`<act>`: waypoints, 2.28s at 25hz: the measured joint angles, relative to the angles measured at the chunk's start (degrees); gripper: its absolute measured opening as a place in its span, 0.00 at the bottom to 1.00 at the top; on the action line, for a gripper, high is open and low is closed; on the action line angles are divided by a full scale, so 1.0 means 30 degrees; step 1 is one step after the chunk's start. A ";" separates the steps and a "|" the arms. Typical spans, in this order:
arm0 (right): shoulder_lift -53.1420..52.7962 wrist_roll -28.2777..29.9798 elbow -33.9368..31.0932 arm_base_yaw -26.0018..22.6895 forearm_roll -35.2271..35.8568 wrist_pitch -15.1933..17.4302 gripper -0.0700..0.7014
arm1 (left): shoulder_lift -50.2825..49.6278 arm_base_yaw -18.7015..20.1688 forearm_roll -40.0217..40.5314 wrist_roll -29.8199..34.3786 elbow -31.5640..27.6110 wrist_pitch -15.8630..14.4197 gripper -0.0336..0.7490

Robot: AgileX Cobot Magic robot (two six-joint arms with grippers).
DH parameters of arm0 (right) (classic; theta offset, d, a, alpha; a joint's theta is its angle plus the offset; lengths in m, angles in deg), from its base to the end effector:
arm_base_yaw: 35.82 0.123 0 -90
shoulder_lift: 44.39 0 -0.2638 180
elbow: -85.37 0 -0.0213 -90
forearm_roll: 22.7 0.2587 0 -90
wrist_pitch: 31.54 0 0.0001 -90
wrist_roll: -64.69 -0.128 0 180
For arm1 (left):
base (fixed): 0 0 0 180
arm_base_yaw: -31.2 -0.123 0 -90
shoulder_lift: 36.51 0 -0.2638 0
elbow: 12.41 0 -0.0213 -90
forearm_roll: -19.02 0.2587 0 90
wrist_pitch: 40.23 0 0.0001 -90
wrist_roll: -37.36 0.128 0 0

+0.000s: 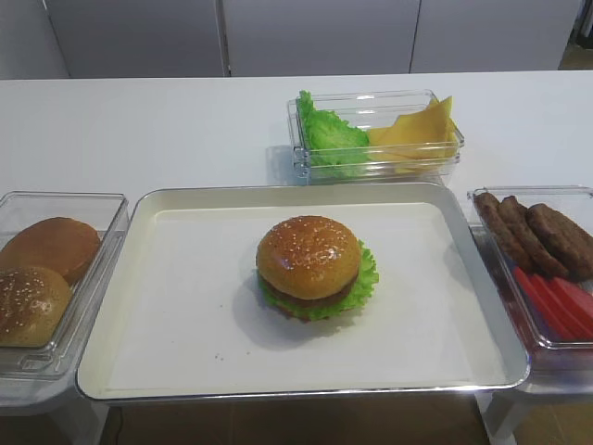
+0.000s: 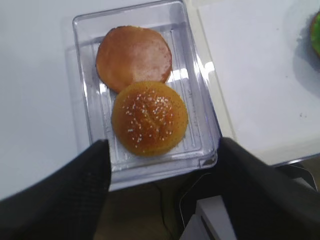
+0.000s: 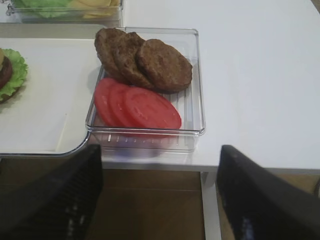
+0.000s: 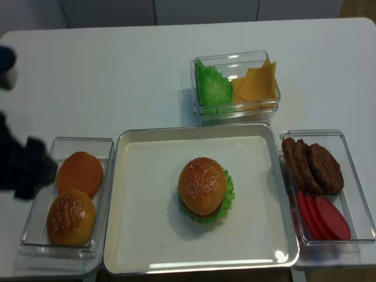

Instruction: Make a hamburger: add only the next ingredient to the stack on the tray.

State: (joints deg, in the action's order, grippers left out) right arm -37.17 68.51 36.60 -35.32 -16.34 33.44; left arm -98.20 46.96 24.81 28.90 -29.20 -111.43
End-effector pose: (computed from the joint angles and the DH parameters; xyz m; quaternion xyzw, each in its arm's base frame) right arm 0.0500 0.0133 0.2532 -0.0371 0.8681 0.0410 0.4933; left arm 0.1848 -0.0394 0.3178 0.0646 0.9618 -0.0055 0.2659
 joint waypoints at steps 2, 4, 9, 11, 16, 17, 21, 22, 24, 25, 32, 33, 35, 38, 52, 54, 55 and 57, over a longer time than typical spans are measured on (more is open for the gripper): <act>0.0000 -0.0029 0.0000 0.0000 0.0000 0.0000 0.80 | 0.1709 0.0000 0.0089 0.0000 -0.0942 -0.0126 0.67; 0.0000 -0.0029 0.0000 0.0000 0.0000 0.0000 0.80 | 0.3602 0.0000 0.0211 0.0000 -0.1914 -0.0253 0.67; 0.0000 -0.0029 0.0000 0.0000 0.0000 0.0000 0.80 | 0.7755 0.0000 0.0340 0.0156 -0.3708 -0.0344 0.67; 0.0000 -0.0029 0.0000 0.0000 0.0000 0.0000 0.80 | 0.9474 0.0000 0.0340 0.0348 -0.4269 -0.0388 0.67; 0.0000 -0.0029 0.0000 0.0000 0.0000 0.0000 0.80 | 1.2984 0.0000 0.0117 0.0508 -0.5339 -0.0486 0.67; 0.0000 -0.0029 0.0000 0.0000 0.0000 0.0000 0.80 | 1.3655 0.0000 -0.0017 0.0508 -0.5586 -0.0486 0.67; 0.0000 -0.0029 0.0000 0.0000 0.0000 0.0000 0.80 | 1.6114 0.0000 -0.0191 0.0508 -0.6768 -0.0605 0.66; 0.0000 -0.0029 0.0000 0.0000 0.0000 0.0000 0.80 | 1.6707 0.0000 -0.0191 0.0508 -0.7094 -0.0635 0.66; 0.0000 -0.0029 0.0000 0.0000 0.0000 0.0000 0.80 | 1.7704 0.0000 -0.0202 0.0508 -0.7728 -0.0684 0.66; 0.0000 -0.0029 0.0000 0.0000 0.0000 0.0000 0.80 | 1.7975 0.0000 -0.0202 0.0508 -0.8054 -0.0727 0.66; 0.0000 -0.0029 0.0000 0.0000 0.0000 0.0000 0.80 | 1.8088 0.0000 -0.0417 0.0508 -0.9394 -0.0771 0.66; 0.0000 -0.0029 0.0000 0.0000 0.0000 0.0000 0.80 | 1.8088 0.0000 -0.0462 0.0508 -0.9565 -0.0771 0.66; 0.0000 -0.0029 0.0000 0.0000 0.0000 0.0000 0.80 | 1.8088 0.0000 -0.0462 0.0508 -0.9781 -0.0771 0.66; 0.0000 -0.0029 0.0000 0.0000 0.0000 0.0000 0.80 | 1.8088 0.0000 -0.0404 0.0428 -0.9907 -0.0453 0.66; 0.0000 0.0019 0.0000 0.0000 0.0000 0.0000 0.80 | 1.8088 0.0000 0.0390 -0.0147 -1.0503 0.0808 0.66; 0.0000 0.0019 0.0000 0.0000 0.0000 0.0000 0.80 | 1.8088 0.0000 0.0436 -0.0081 -1.0503 0.0808 0.66; 0.0000 0.0019 0.0000 0.0000 0.0000 0.0000 0.80 | 1.8088 0.0000 0.0436 -0.0081 -1.0503 0.0808 0.66; 0.0000 0.0019 0.0000 0.0000 0.0000 0.0000 0.80 | 1.8088 0.0000 0.0436 -0.0051 -1.0503 0.0808 0.66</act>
State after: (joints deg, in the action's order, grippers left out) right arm -37.17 68.56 36.60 -35.32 -16.34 33.44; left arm -43.93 46.96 26.11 28.75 -60.71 -109.00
